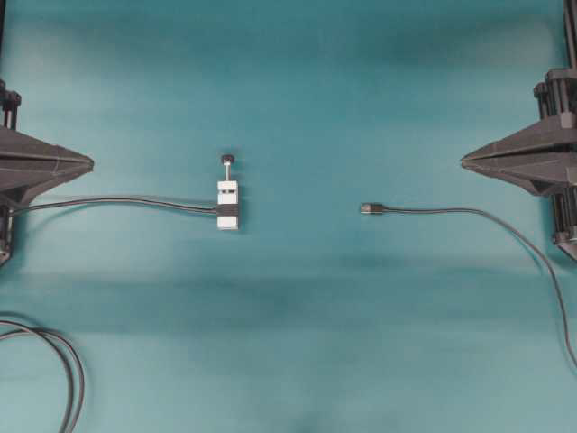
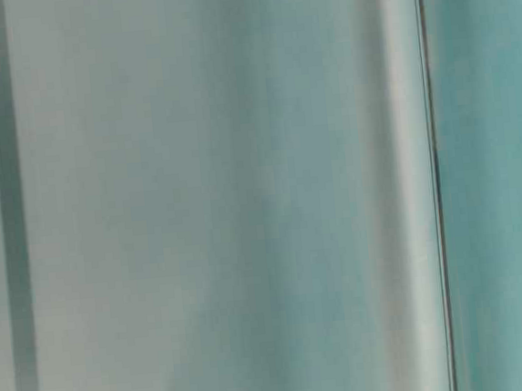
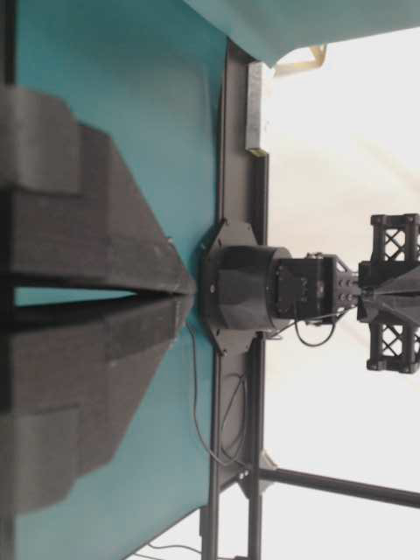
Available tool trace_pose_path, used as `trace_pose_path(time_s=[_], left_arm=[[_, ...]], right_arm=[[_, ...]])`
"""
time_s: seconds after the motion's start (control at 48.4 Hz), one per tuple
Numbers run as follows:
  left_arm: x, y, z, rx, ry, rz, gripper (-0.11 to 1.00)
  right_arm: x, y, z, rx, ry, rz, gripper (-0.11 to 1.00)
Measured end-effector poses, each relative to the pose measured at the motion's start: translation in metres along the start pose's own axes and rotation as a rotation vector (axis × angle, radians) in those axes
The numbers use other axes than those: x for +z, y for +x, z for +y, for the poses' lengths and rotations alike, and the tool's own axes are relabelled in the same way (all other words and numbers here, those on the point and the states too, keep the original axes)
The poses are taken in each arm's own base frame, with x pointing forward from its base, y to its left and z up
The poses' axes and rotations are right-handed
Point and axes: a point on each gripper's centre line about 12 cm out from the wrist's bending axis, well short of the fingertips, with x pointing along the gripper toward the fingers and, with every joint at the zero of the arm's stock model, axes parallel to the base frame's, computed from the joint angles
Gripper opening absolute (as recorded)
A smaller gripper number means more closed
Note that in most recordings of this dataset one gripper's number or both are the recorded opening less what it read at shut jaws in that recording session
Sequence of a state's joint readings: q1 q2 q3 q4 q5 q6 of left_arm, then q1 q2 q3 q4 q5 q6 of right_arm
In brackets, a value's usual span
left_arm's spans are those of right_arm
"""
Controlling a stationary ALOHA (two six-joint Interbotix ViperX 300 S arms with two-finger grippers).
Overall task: Insert the USB cable into the female connector supported by the left arm.
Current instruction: 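Open both grippers and begin moving toward the center of the table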
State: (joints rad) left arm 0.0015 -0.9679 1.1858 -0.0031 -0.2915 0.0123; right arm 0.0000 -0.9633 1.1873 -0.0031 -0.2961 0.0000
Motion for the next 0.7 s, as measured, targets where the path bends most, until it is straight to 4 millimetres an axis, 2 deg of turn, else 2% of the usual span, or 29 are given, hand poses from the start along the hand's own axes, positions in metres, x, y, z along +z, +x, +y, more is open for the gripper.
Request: trace_pose_path(time_s=[0.393,0.558,0.703], left_arm=[[-0.009,-0.001,-0.001,-0.003,0.02,0.024,0.01],[-0.021,0.003,-0.001,-0.002,0.01,0.091,0.01],[-0.046,0.013,0.0,-0.001,0.006,0.206,0.01]], right_arm=[[-0.003,0.002,-0.001,-0.007,0.003,0.025,0.0],[-0.016,0.016,-0.002,-0.009,0.003,0.137,0.0],[-0.036,0.03,-0.004,-0.019,0.013,0.232,0.0]])
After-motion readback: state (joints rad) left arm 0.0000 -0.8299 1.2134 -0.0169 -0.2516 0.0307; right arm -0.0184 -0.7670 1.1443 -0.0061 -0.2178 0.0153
